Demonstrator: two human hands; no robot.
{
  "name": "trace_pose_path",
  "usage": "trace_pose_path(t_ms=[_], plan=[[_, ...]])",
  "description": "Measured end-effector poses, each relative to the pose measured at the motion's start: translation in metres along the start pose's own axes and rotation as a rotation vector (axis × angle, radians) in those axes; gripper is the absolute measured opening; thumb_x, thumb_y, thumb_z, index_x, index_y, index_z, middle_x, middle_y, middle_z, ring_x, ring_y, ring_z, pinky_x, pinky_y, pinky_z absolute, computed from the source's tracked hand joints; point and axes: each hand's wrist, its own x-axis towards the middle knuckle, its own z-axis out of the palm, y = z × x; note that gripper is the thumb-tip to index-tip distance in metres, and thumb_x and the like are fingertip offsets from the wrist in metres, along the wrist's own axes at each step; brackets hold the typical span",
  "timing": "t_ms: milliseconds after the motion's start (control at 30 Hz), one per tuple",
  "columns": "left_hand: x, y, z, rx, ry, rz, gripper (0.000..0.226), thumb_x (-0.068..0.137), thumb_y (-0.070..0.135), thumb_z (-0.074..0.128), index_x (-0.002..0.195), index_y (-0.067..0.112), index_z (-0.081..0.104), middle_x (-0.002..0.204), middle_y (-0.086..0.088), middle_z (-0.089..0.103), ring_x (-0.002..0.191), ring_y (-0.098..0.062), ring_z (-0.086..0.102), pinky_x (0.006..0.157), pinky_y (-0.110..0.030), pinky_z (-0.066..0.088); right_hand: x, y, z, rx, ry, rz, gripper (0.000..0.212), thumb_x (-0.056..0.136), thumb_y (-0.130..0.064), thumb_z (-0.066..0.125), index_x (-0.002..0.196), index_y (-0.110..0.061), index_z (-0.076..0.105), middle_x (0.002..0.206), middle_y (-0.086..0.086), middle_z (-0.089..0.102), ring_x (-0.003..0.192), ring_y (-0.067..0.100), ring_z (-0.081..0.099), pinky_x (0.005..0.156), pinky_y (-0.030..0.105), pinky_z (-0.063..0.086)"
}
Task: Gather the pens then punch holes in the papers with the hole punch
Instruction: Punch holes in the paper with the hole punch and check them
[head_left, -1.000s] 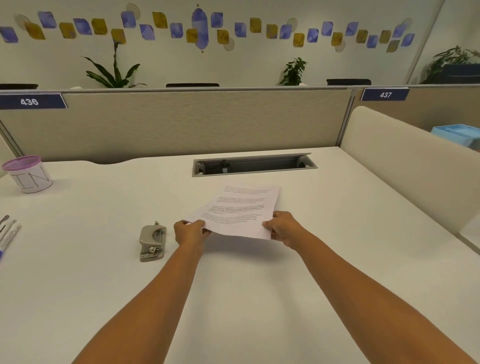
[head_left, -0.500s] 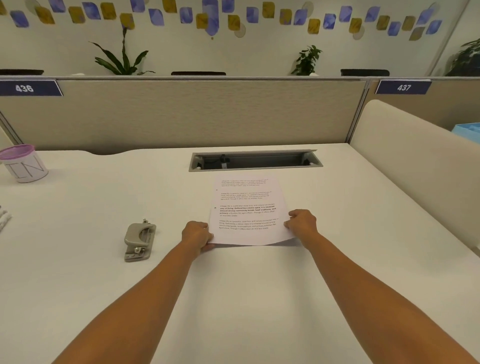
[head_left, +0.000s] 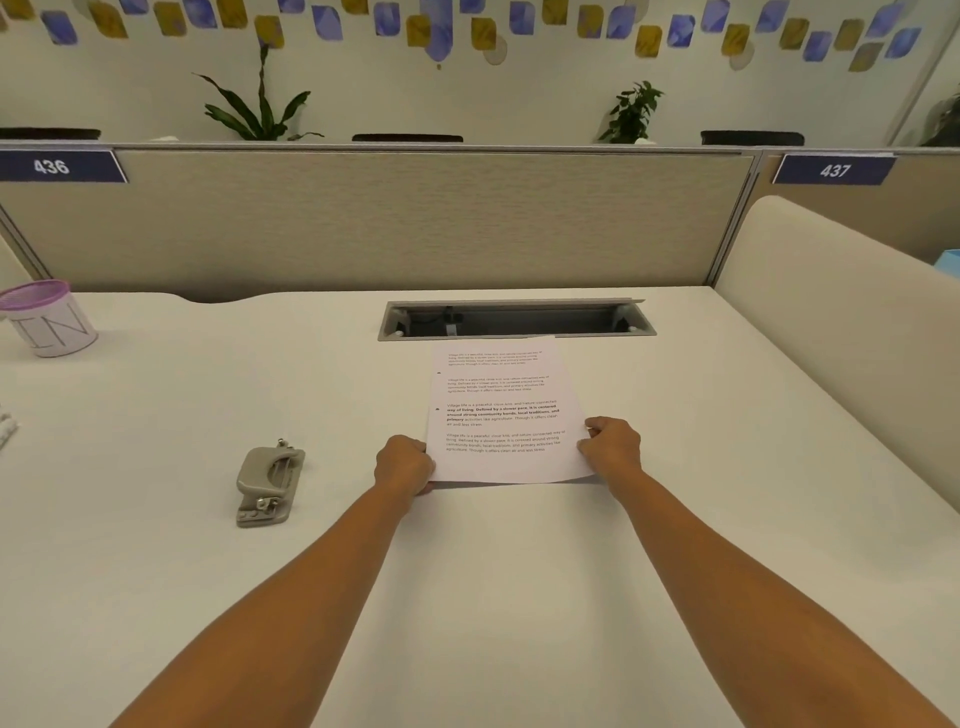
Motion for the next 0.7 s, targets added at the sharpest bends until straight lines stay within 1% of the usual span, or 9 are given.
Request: trace_pose_path(t_ms=[33, 133, 167, 200, 233, 300, 333, 433, 700], plan=[[0.0007, 0.0003, 0.0006, 0.011, 0.004, 0.0, 0.021, 0.084, -0.008, 0.049, 0.09, 0.003, 0.066, 0.101, -0.011, 0.057, 0.078, -0.031, 0.056, 0.076, -0.042, 0.058, 0.0006, 0.0005, -0.0001, 0.0, -0.002, -0.002, 0.043, 0.087, 0.001, 0.049, 0.13, -0.004, 0.052, 0.135, 0.013, 0.053, 0.126, 0.029, 0.048, 0.107, 0.034, 0.037], [0.003, 0.0009, 0.0022, 0.045, 0.015, 0.011, 0.028, 0.084, -0.007, 0.048, 0.105, 0.001, 0.065, 0.098, -0.008, 0.054, 0.075, -0.03, 0.055, 0.081, -0.043, 0.057, 0.0022, 0.0015, -0.0003, 0.009, -0.004, -0.009, 0.042, 0.087, -0.002, 0.05, 0.129, -0.004, 0.053, 0.134, 0.013, 0.055, 0.125, 0.028, 0.048, 0.106, 0.033, 0.038], [0.0029, 0.0016, 0.0022, 0.053, 0.013, 0.018, 0.029, 0.084, -0.007, 0.048, 0.105, 0.002, 0.065, 0.097, -0.008, 0.055, 0.075, -0.03, 0.056, 0.08, -0.043, 0.057, 0.0025, 0.0017, -0.0003, 0.012, -0.002, -0.011, 0.042, 0.087, -0.003, 0.05, 0.129, -0.004, 0.053, 0.133, 0.013, 0.055, 0.124, 0.029, 0.049, 0.106, 0.034, 0.038], [0.0023, 0.0022, 0.0024, 0.057, 0.011, 0.023, 0.027, 0.084, -0.007, 0.048, 0.1, 0.003, 0.066, 0.095, -0.009, 0.056, 0.075, -0.03, 0.056, 0.081, -0.044, 0.057, 0.003, 0.002, -0.0001, 0.015, 0.001, -0.013, 0.041, 0.088, -0.004, 0.051, 0.129, -0.003, 0.054, 0.133, 0.013, 0.055, 0.124, 0.029, 0.049, 0.105, 0.034, 0.039], [0.002, 0.0027, 0.0025, 0.063, 0.011, 0.025, 0.023, 0.083, -0.006, 0.049, 0.091, 0.006, 0.066, 0.092, -0.009, 0.057, 0.073, -0.03, 0.056, 0.081, -0.044, 0.057, 0.0034, 0.0022, 0.0001, 0.018, 0.005, -0.012, 0.04, 0.088, -0.005, 0.051, 0.128, -0.003, 0.054, 0.133, 0.013, 0.055, 0.124, 0.029, 0.049, 0.105, 0.034, 0.039], [0.0013, 0.0036, 0.0033, 0.081, 0.021, 0.019, 0.024, 0.082, -0.004, 0.051, 0.066, 0.014, 0.056, 0.078, -0.007, 0.056, 0.065, -0.029, 0.056, 0.083, -0.045, 0.057, 0.0041, 0.0025, 0.0005, 0.027, 0.012, -0.005, 0.04, 0.088, -0.007, 0.051, 0.128, -0.003, 0.054, 0.133, 0.012, 0.055, 0.124, 0.028, 0.049, 0.105, 0.034, 0.038], [0.0006, 0.004, 0.0036, 0.081, 0.025, 0.01, 0.029, 0.082, -0.002, 0.053, 0.06, 0.016, 0.05, 0.07, -0.004, 0.053, 0.06, -0.026, 0.054, 0.083, -0.044, 0.057, 0.0046, 0.0024, 0.0008, 0.033, 0.016, 0.0, 0.04, 0.088, -0.007, 0.051, 0.128, -0.003, 0.054, 0.133, 0.012, 0.055, 0.124, 0.028, 0.049, 0.105, 0.034, 0.039], [-0.0022, 0.0064, 0.004, 0.059, 0.025, -0.008, 0.029, 0.081, 0.004, 0.059, 0.059, 0.017, 0.045, 0.065, 0.001, 0.047, 0.055, -0.021, 0.049, 0.08, -0.043, 0.056, 0.0058, 0.0017, 0.0012, 0.035, 0.035, 0.008, 0.039, 0.088, -0.008, 0.052, 0.127, -0.004, 0.055, 0.132, 0.012, 0.057, 0.123, 0.028, 0.051, 0.103, 0.033, 0.04], [-0.0056, 0.0073, 0.004, 0.066, -0.001, 0.0, 0.026, 0.083, 0.014, 0.064, 0.062, 0.014, 0.048, 0.066, 0.0, 0.051, 0.053, -0.023, 0.051, 0.077, -0.04, 0.056, 0.0059, -0.0001, 0.0022, 0.007, 0.08, 0.026, 0.04, 0.088, -0.012, 0.052, 0.127, -0.005, 0.055, 0.132, 0.012, 0.056, 0.123, 0.028, 0.05, 0.101, 0.032, 0.04]])
